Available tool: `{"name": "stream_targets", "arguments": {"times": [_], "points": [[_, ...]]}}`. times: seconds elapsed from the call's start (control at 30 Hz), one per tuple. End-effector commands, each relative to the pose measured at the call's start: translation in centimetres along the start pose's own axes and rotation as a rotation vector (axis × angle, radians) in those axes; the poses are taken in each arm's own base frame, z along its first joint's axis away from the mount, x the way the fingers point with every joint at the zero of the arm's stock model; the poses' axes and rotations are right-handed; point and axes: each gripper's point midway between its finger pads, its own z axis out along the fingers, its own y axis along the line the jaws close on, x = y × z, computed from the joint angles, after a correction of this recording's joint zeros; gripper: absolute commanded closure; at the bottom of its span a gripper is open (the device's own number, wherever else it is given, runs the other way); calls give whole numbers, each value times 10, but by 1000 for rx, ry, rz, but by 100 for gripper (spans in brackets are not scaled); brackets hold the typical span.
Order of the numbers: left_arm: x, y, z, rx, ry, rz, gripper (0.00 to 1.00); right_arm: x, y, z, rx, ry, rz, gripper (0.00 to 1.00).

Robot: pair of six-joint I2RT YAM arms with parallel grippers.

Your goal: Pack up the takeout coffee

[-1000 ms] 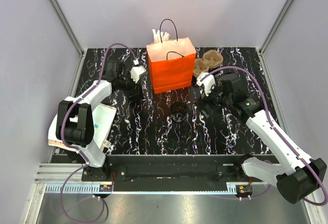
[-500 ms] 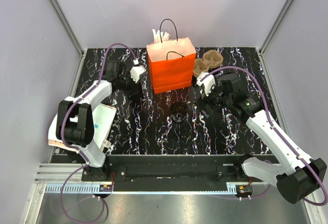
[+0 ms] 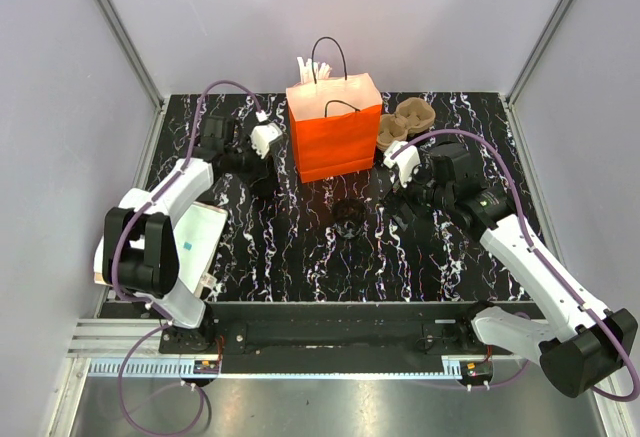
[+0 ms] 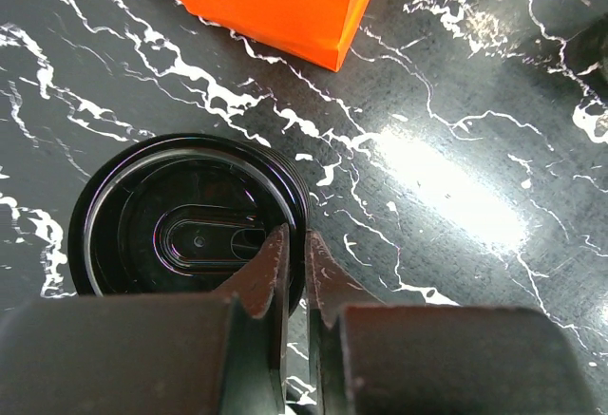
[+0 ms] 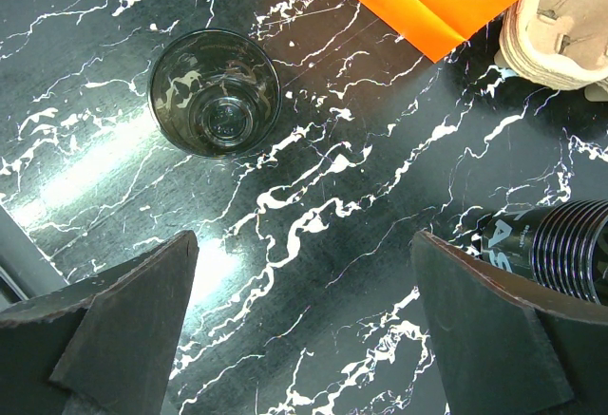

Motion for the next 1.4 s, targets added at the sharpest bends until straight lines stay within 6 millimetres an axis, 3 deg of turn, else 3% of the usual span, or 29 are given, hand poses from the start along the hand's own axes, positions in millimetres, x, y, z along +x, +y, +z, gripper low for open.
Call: {"name": "stream_targets", "arguments": {"times": [0.0, 0.2, 0.37, 0.53, 0.7, 0.73, 0.83, 0.87, 1.1, 1.37], "points": [[-36, 1, -20, -13, -91, 41, 88, -15, 0, -6, -4, -70, 3, 0], [-33, 0, -20, -16, -81, 36, 91, -15, 0, -7, -4, -72, 2, 0], [-58, -13, -45, 23, -130, 58, 93, -22, 4, -9, -31, -91, -22, 0], [-84, -53, -81, 162, -211, 69, 93, -44, 9, -21, -74, -144, -109, 0], [-92, -96, -102, 308, -252, 71, 93, -75, 19, -38, -112, -235, -267, 0], [-93, -103, -105, 324, -257, 74, 93, -75, 21, -34, -121, -214, -282, 0], [-94, -127, -111, 405, -247, 81, 93, -84, 35, -24, -102, -181, -418, 0], [-93, -138, -113, 436, -233, 80, 93, -87, 47, -21, -109, -175, -470, 0], [-88, -178, -118, 584, -191, 57, 93, -107, 84, -6, -220, -154, -619, 0], [-78, -206, -123, 778, -159, -7, 94, -129, 122, 5, -283, -130, -724, 2]]}}
